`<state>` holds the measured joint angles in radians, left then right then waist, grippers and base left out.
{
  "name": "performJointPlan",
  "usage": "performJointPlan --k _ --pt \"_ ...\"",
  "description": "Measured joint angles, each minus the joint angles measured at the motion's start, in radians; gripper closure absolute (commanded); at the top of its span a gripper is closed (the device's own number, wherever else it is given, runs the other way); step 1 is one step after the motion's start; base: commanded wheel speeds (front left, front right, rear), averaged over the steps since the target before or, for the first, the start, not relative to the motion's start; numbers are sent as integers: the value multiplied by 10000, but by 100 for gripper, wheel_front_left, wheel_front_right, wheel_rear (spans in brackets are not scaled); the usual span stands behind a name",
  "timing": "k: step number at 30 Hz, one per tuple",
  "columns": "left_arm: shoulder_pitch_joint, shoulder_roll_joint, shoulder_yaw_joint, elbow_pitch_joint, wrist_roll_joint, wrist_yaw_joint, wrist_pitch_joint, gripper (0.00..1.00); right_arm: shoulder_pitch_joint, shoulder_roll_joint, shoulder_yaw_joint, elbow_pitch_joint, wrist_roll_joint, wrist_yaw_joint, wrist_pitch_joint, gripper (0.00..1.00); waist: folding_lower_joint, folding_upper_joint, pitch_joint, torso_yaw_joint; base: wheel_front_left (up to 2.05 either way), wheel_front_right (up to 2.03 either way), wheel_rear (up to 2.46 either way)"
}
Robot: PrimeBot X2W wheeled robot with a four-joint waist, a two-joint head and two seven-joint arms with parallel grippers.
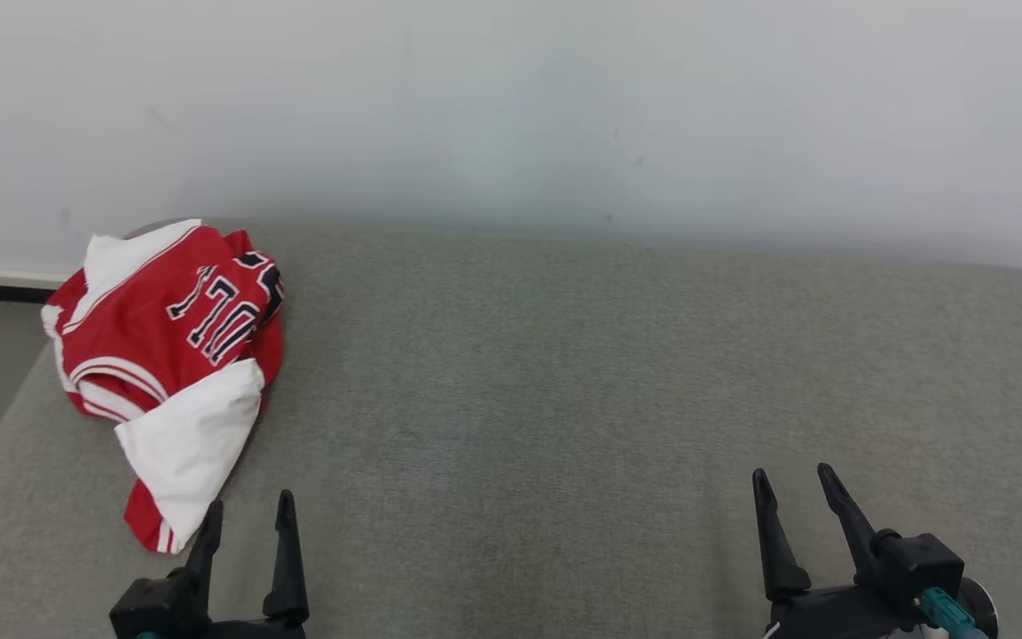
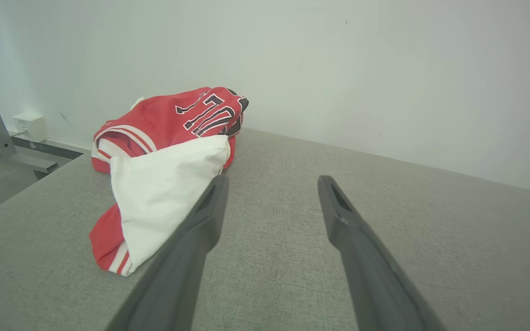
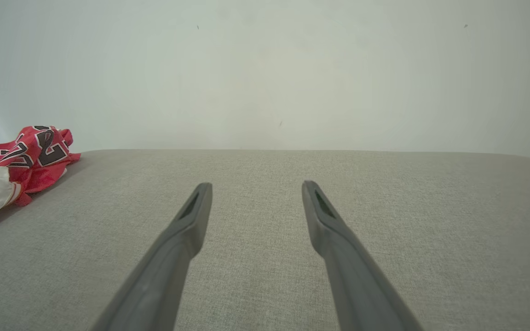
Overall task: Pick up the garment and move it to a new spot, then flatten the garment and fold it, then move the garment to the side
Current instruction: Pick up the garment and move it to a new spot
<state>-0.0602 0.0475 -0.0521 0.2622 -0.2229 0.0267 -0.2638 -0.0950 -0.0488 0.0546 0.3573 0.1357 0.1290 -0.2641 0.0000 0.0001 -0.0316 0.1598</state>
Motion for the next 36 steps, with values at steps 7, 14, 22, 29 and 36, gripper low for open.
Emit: performJointPlan --k 7,14,22,29,36 --pt "232 6 566 -127 102 2 -2 0 36 0 180 -38 71 0 0 0 0 0 -52 1052 0 0 0" --pt "437 4 1080 -226 242 -71 -2 0 113 -4 274 -65 167 0 0 0 0 -1 -103 2102 0 0 0" --pt "766 8 1584 -332 389 -144 0 0 221 -2 552 -44 357 0 0 0 0 0 -196 3064 0 0 0" --pt "948 13 1741 -541 384 -79 0 0 221 0 702 -13 376 0 0 0 0 -1 -240 3278 0 0 0" --pt "993 10 1630 -527 385 -12 0 0 198 0 698 4 387 0 0 0 0 -1 -268 3246 0 0 0"
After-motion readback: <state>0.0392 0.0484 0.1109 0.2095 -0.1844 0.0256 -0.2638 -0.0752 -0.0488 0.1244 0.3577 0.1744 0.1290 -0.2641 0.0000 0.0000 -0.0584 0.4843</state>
